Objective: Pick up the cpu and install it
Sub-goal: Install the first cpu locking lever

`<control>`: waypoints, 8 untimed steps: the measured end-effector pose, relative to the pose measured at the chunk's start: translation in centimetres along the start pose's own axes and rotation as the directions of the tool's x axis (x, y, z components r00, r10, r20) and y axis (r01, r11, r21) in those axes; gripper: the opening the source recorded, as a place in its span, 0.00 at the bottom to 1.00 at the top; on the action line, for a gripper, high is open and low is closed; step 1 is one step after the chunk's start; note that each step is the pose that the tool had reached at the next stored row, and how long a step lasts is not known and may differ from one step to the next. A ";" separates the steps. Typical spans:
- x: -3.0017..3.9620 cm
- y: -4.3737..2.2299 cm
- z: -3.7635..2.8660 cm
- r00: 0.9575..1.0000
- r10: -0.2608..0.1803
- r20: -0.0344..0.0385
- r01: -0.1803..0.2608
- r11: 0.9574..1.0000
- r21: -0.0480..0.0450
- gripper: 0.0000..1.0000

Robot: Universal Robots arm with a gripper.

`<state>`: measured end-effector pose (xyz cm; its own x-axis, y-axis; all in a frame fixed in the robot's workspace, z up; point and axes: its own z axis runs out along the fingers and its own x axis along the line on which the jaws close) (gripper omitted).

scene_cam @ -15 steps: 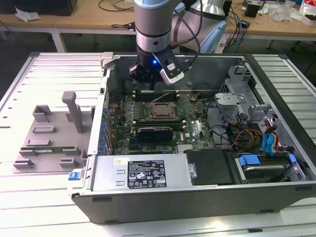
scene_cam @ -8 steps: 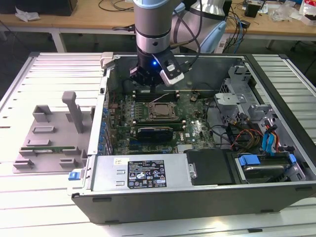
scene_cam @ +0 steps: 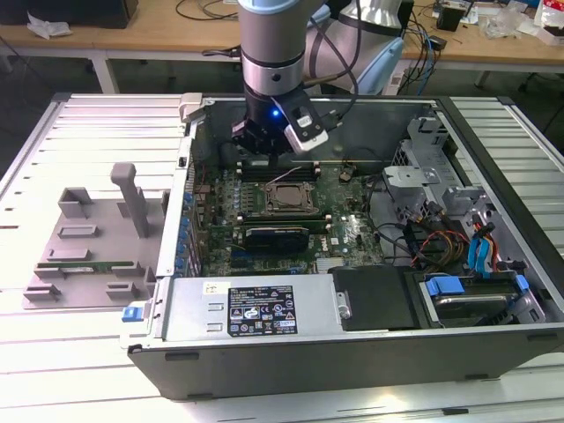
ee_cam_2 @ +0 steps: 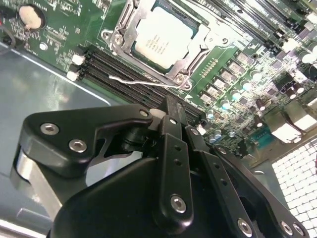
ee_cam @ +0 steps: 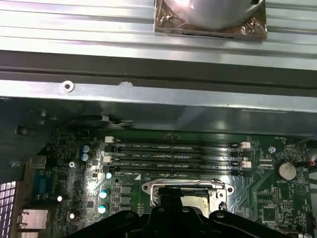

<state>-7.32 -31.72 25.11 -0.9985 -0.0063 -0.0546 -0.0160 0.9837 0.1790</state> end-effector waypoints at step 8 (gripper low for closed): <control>0.02 -0.08 0.44 0.993 0.114 0.021 -0.115 0.993 0.005 0.11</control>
<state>-7.32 -31.73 24.67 -0.9924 0.1101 -0.0546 0.0988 0.9789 0.1790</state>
